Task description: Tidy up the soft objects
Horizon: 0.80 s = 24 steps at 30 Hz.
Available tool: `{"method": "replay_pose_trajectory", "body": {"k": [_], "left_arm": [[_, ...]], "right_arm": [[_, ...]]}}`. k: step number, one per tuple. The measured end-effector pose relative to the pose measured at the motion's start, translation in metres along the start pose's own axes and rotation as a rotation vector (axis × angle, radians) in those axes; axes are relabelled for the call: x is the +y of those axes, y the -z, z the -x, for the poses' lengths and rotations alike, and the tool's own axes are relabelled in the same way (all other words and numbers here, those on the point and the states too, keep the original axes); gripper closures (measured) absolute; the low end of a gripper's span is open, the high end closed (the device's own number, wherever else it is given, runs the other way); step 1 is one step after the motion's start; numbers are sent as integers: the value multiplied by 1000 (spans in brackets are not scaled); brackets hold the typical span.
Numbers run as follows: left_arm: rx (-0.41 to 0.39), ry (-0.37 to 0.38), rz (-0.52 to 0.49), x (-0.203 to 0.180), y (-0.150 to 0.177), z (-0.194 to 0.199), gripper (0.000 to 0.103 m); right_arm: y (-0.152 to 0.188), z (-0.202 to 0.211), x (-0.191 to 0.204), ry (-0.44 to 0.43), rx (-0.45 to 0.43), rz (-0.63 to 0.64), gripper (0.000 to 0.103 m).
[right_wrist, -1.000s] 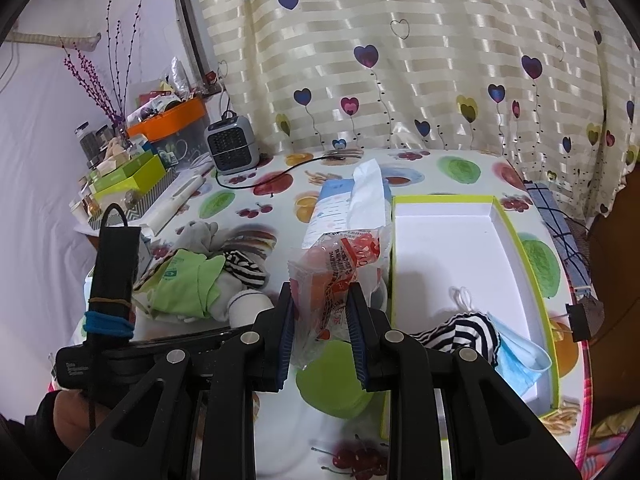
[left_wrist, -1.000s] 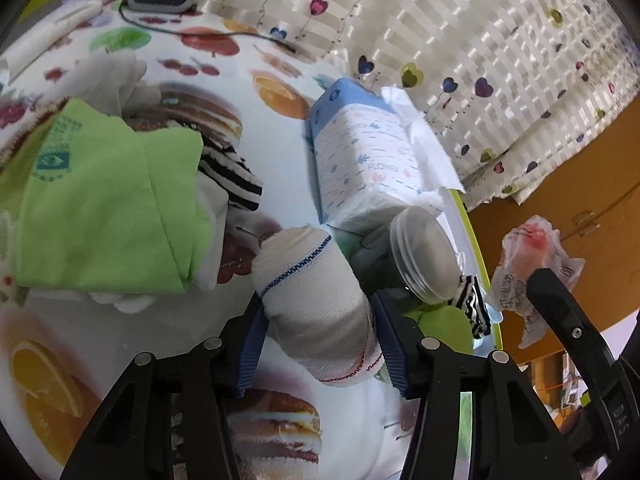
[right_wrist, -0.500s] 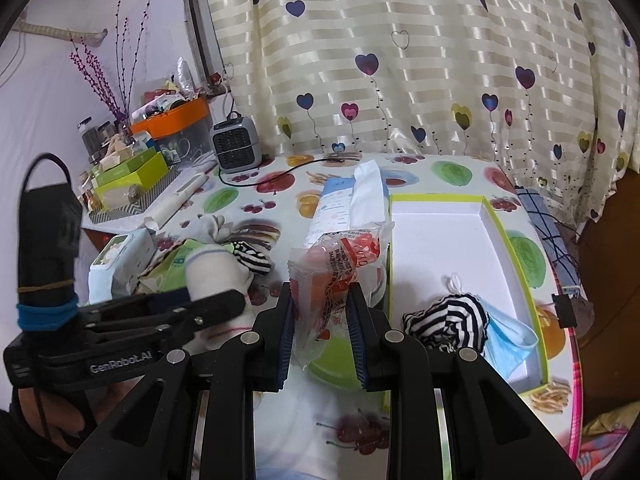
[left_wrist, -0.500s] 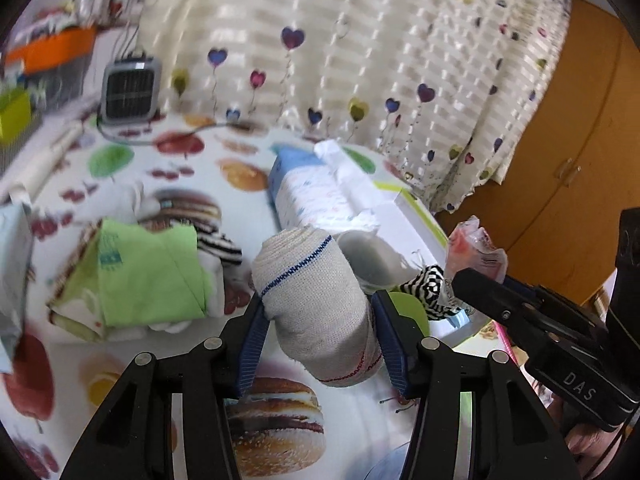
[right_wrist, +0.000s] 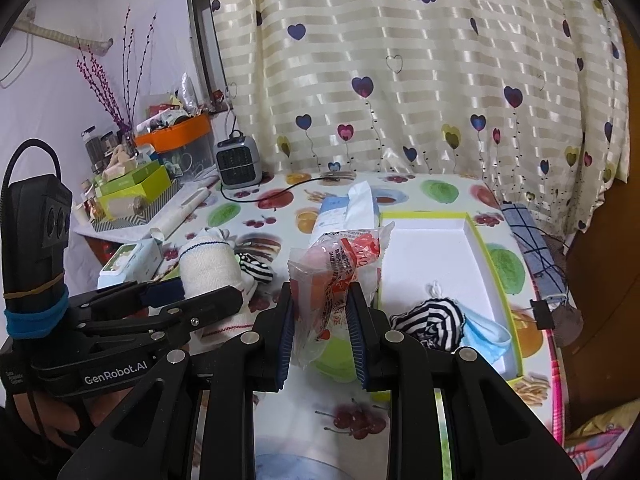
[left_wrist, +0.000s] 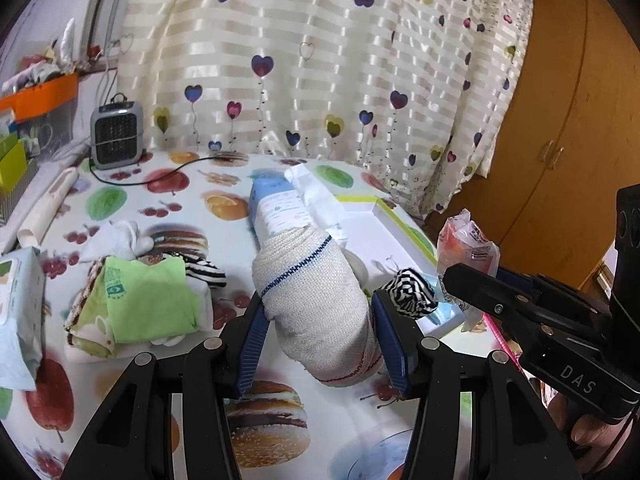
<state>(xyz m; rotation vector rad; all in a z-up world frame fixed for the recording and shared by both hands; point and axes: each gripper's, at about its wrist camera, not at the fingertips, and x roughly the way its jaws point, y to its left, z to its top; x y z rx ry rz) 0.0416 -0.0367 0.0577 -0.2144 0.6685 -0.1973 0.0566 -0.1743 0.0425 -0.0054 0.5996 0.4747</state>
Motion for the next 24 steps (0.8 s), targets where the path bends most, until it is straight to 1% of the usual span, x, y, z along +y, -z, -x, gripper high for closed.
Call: {"method": "replay_pose_trajectory", "body": {"k": [10, 24], "left_arm": [[-6, 12, -23, -14, -2, 0, 52], [21, 23, -44, -26, -5, -18, 52]], "right_arm": [[-1, 10, -5, 14, -13, -3, 77], [1, 6, -24, 22, -8, -35, 77]]}}
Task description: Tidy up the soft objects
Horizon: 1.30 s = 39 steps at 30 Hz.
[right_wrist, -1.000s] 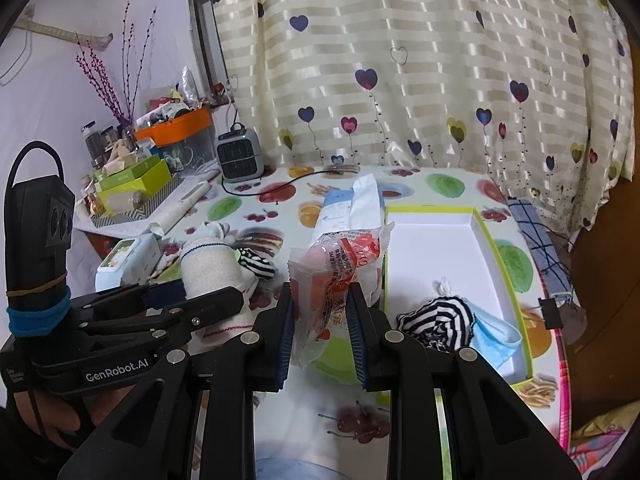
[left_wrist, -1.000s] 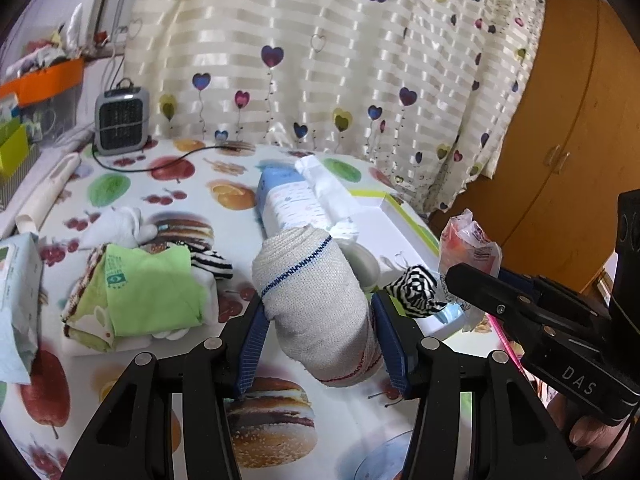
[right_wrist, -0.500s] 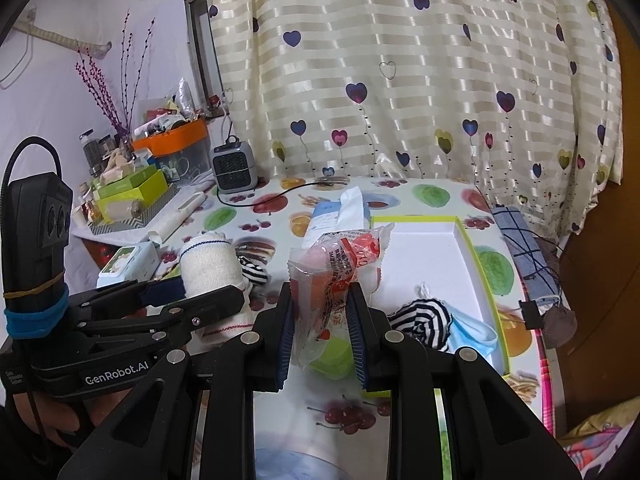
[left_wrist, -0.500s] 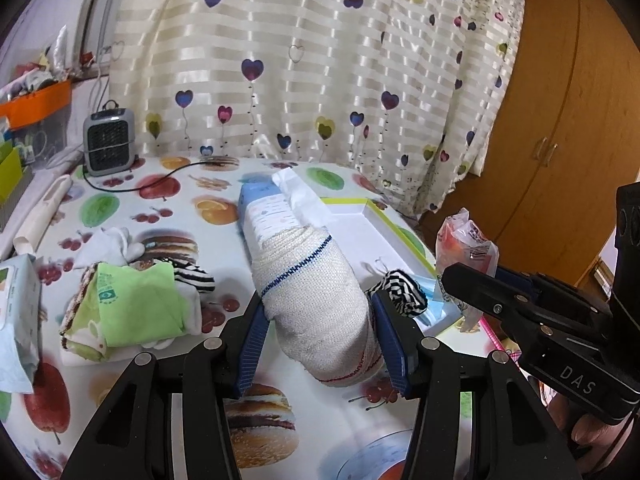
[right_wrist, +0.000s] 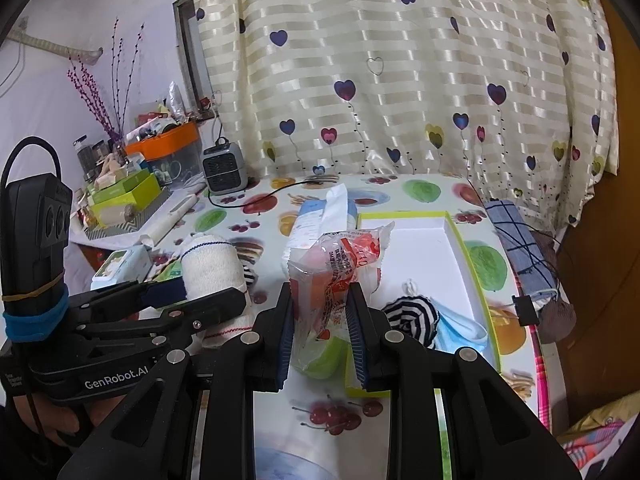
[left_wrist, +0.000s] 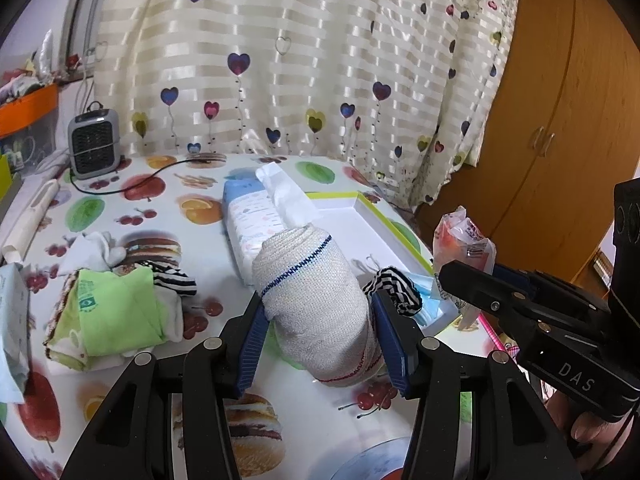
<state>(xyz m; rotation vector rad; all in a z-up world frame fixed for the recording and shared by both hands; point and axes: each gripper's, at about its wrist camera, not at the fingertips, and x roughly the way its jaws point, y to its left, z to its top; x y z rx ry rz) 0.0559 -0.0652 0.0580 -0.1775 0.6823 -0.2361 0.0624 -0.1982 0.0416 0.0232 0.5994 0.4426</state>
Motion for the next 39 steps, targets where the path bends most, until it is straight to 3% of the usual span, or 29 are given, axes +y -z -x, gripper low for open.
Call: {"method": "replay_pose_trajectory", "body": {"k": [18, 39], "left_arm": [[33, 32, -39, -21, -12, -31, 52], [106, 80, -103, -55, -7, -64, 52]], "right_arm": [[4, 0, -64, 88, -2, -115, 77], [39, -38, -106, 100, 142, -186, 77]]}}
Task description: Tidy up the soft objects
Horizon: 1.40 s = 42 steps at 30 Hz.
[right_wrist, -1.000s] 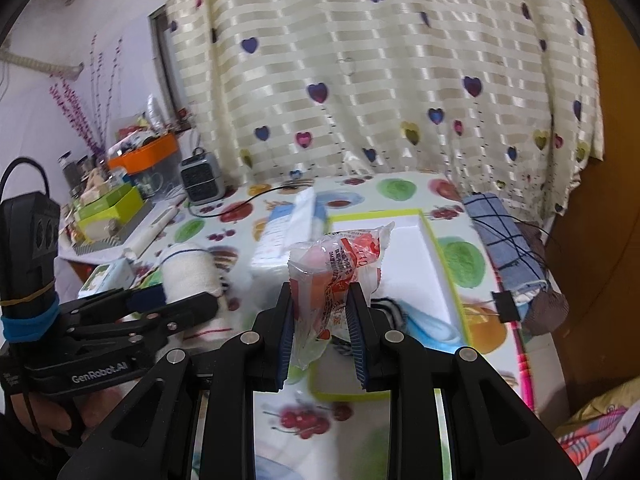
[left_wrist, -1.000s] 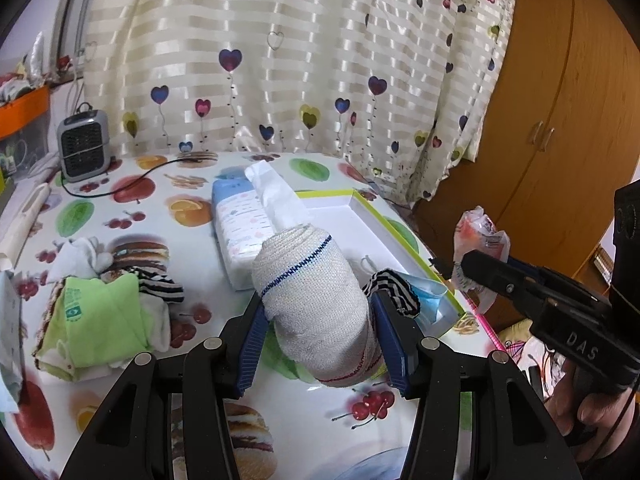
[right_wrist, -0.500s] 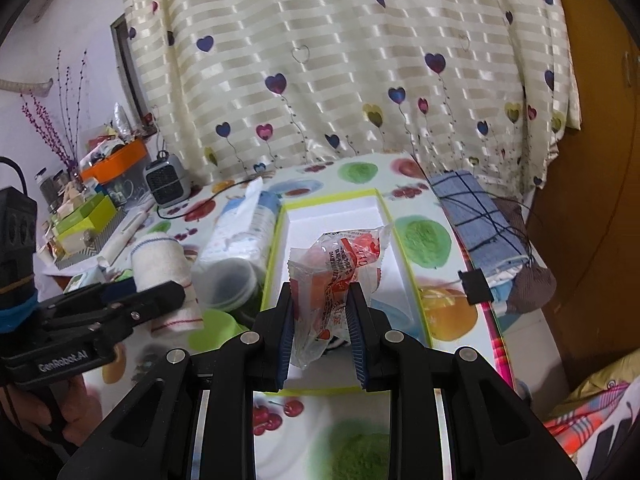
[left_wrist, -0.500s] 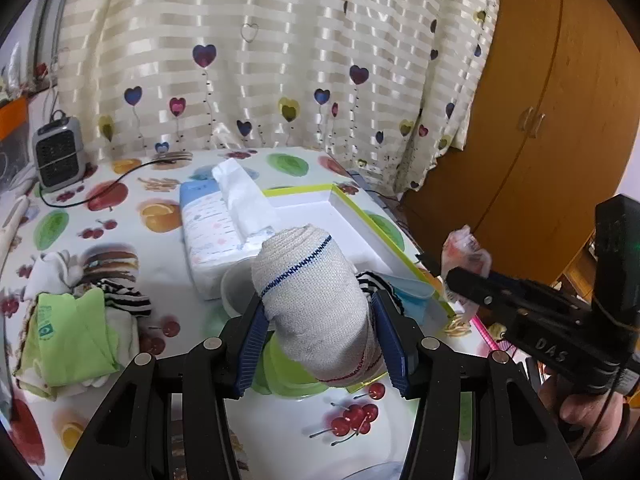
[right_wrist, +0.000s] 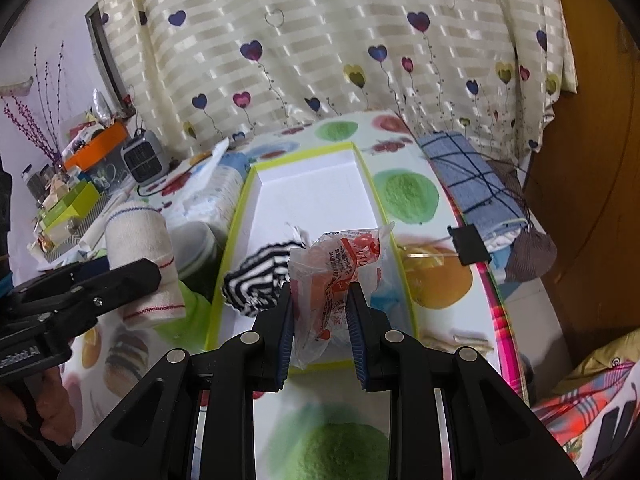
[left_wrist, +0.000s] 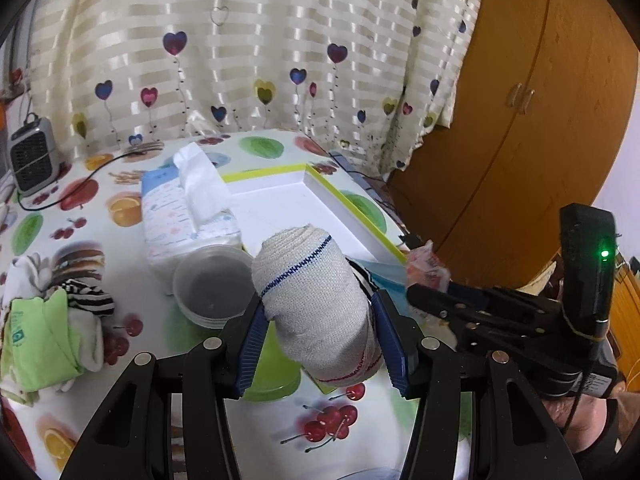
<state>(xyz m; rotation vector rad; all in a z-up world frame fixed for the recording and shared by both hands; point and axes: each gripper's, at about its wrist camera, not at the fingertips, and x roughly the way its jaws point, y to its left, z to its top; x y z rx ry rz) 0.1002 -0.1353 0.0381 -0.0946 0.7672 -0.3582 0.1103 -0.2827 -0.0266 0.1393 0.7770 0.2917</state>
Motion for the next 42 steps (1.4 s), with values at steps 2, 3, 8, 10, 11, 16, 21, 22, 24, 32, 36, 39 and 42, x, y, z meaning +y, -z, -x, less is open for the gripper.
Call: {"method": "replay_pose_trajectory", "body": {"k": [2, 3, 8, 10, 11, 16, 21, 22, 24, 32, 36, 39, 42], "left_arm": [[9, 1, -5, -1, 0, -3, 52], [12, 0, -6, -2, 0, -5, 52], [33, 2, -13, -5, 0, -14, 52], [41, 9, -19, -8, 0, -18, 52], [44, 11, -21, -9, 0, -20, 52], [66, 22, -29, -14, 2, -29, 52], [93, 25, -35, -16, 4, -41, 51], [99, 24, -36, -16, 5, -43, 51], [114, 23, -40, -17, 6, -49, 51], [144, 33, -81, -27, 7, -63, 51], [151, 39, -110, -33, 6, -65, 50], [136, 37, -118, -34, 4, -61, 50], [103, 35, -120, -32, -1, -54, 48]], "right_arm": [[2, -5, -2, -2, 15, -2, 77], [2, -7, -3, -4, 22, -4, 77], [0, -16, -6, -14, 38, 1, 77], [0, -16, -6, -8, 35, 13, 77], [0, -16, -6, -6, 33, 20, 75], [0, -6, -2, -4, -9, 65, 54], [-2, -4, -8, -1, -24, 44, 54], [-3, -1, -10, -2, -34, 34, 54], [-4, 3, -14, -2, -53, 25, 54], [-6, 10, -26, -1, -84, -20, 54], [-6, 10, -31, -1, -80, -37, 54], [-6, 11, -32, -1, -82, -39, 54], [-6, 12, -30, -3, -85, -37, 54]]}}
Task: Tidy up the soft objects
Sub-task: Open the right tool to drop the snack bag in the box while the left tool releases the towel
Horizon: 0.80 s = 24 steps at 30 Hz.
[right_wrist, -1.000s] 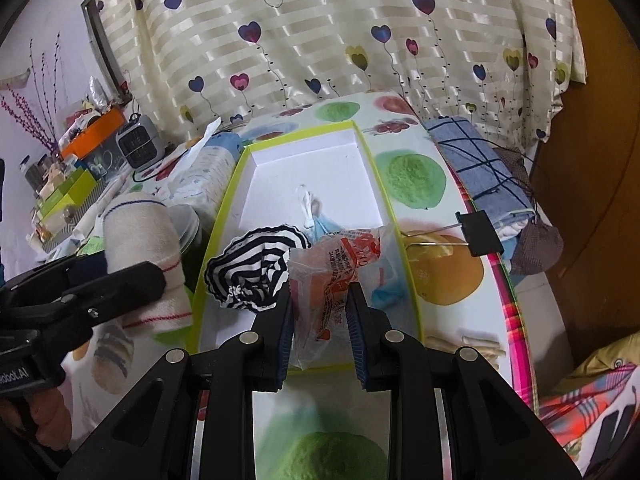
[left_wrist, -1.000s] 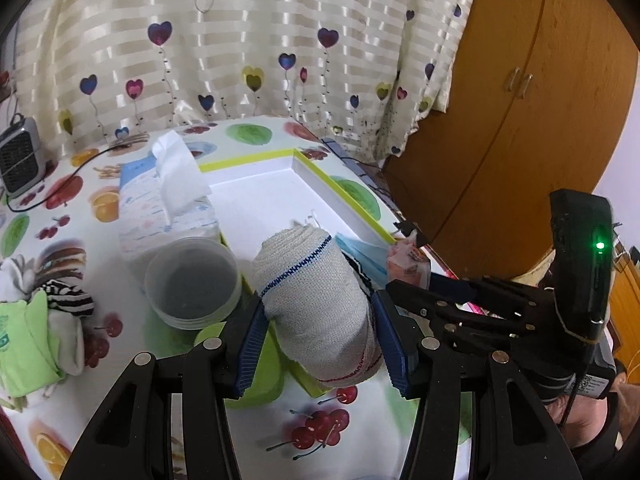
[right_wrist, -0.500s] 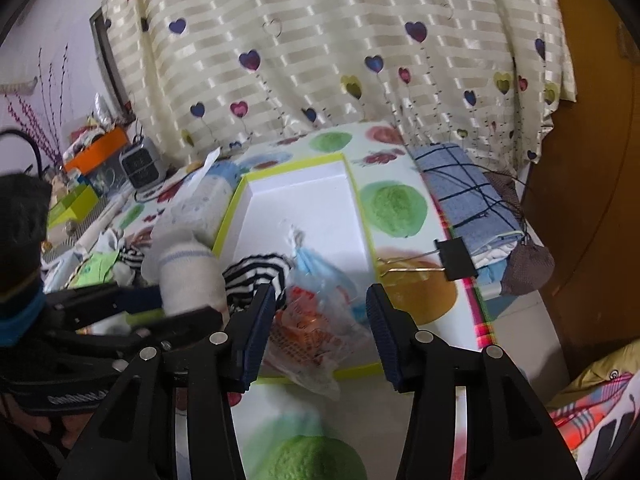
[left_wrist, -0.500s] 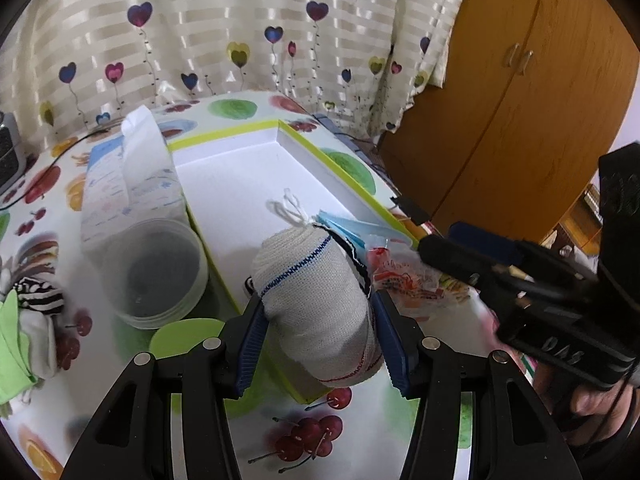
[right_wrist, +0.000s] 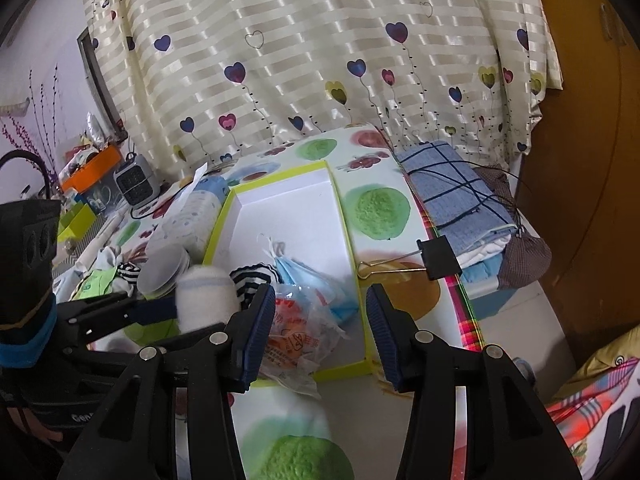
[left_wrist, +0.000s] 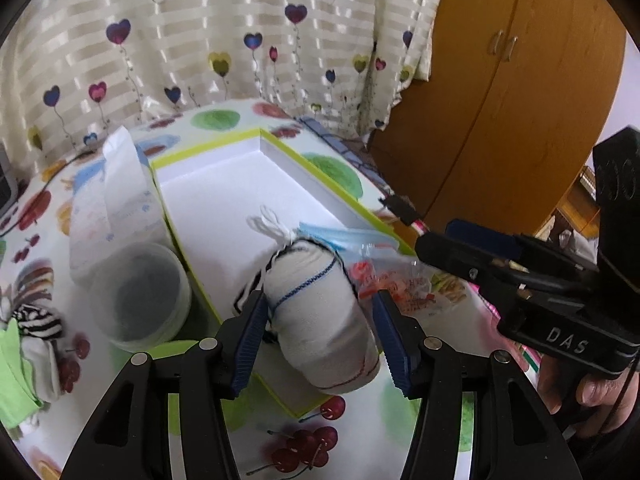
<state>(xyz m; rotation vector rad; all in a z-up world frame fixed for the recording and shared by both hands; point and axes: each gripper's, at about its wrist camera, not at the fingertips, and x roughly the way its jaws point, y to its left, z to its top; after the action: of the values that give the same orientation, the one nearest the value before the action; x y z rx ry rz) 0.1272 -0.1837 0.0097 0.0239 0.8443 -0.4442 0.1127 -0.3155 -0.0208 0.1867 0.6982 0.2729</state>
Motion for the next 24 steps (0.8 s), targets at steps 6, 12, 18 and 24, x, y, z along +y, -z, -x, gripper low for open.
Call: {"method": "replay_pose_trajectory", "body": {"k": [6, 12, 18, 24], "left_arm": [[-37, 0, 17, 6, -5, 13, 48], [-63, -6, 23, 7, -3, 25, 48], [-70, -18, 26, 9, 4, 35, 48], [-91, -38, 45, 15, 12, 49, 48]], "right_arm": [[0, 1, 1, -1, -1, -1, 54], [-2, 4, 4, -4, -8, -7, 54], [1, 7, 13, -4, 8, 12, 54], [4, 17, 28, -6, 8, 40, 54]]}}
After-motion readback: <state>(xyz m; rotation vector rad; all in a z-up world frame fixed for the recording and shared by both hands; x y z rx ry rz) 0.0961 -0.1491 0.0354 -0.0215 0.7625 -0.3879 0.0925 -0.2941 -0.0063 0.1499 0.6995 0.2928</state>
